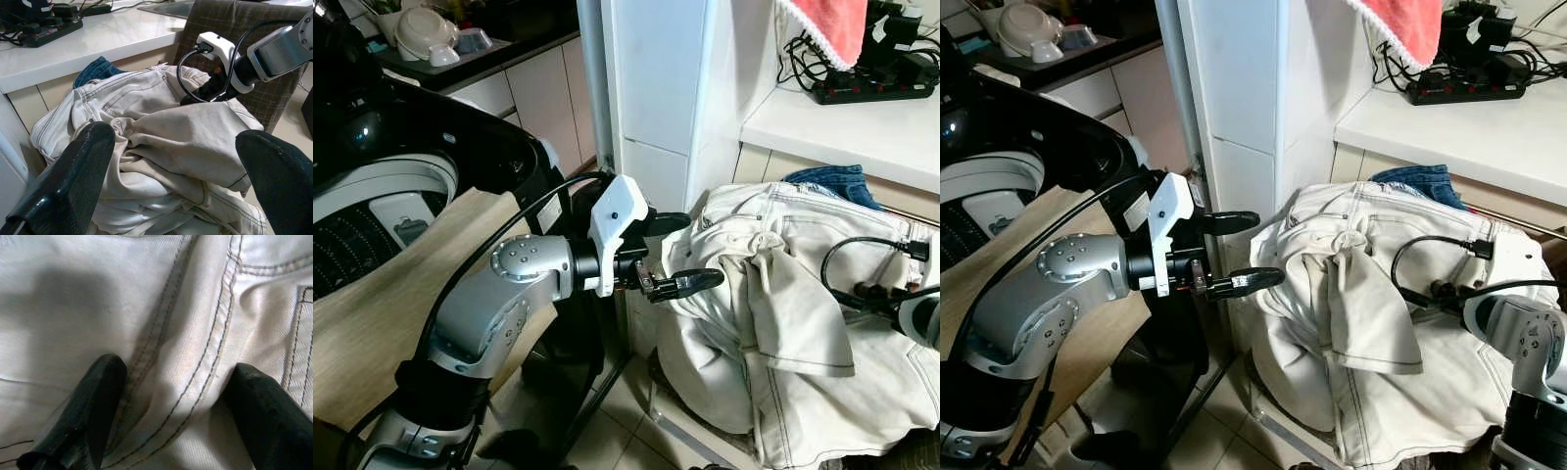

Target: Clothes washing

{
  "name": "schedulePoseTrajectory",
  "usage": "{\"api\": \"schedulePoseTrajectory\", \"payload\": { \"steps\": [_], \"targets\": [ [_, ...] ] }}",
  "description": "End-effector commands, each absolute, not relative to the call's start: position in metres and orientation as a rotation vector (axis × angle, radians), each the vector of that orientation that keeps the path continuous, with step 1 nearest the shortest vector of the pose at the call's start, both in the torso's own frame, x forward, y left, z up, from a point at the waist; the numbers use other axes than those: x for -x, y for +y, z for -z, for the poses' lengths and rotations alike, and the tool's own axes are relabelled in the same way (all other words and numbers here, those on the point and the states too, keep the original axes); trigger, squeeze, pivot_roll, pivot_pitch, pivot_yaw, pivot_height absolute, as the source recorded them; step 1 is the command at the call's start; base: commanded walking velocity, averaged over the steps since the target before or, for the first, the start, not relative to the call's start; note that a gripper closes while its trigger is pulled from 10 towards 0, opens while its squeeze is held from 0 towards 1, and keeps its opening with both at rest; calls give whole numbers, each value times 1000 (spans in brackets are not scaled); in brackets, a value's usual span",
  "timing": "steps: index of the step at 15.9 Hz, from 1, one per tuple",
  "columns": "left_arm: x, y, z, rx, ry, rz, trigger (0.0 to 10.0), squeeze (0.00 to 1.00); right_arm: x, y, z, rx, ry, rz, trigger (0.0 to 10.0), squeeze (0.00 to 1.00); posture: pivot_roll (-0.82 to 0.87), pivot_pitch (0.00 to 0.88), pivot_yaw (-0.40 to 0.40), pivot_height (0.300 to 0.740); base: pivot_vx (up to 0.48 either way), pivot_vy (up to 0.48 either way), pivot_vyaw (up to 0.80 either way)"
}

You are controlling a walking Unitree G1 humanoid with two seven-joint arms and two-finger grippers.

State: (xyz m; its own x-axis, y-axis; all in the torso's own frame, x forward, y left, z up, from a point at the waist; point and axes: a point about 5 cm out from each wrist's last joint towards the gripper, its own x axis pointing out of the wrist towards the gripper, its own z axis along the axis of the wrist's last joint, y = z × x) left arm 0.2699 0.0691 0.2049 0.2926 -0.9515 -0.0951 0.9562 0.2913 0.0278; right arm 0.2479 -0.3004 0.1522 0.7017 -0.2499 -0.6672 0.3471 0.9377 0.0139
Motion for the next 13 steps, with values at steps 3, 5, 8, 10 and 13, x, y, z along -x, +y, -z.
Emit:
{"api": "schedulePoseTrajectory", "payload": {
  "steps": [3, 5, 8, 10, 13],
  "targets": [
    [-268, 71, -205, -142, 41, 1267, 10000, 0, -258, -289, -163, -153, 644, 264, 0, 0, -130, 0, 61, 740, 0, 0, 0],
    [-270, 70, -207, -143, 37, 1259, 10000, 0, -260, -287, -164, -153, 630, 246, 0, 0, -126, 0, 60, 740, 0, 0, 0],
    [-271, 71, -207, -141, 31, 1240, 10000, 0, -260, -284, -165, -151, 611, 227, 0, 0, -129, 0, 63, 740, 0, 0, 0],
    [-272, 71, -206, -136, 32, 1210, 10000, 0, -260, -284, -167, -143, 595, 220, 0, 0, -128, 0, 61, 740, 0, 0, 0],
    [-280, 73, -200, -152, 34, 1087, 10000, 0, -263, -277, -184, -127, 506, 174, 0, 0, -131, 0, 65, 740, 0, 0, 0]
  ]
}}
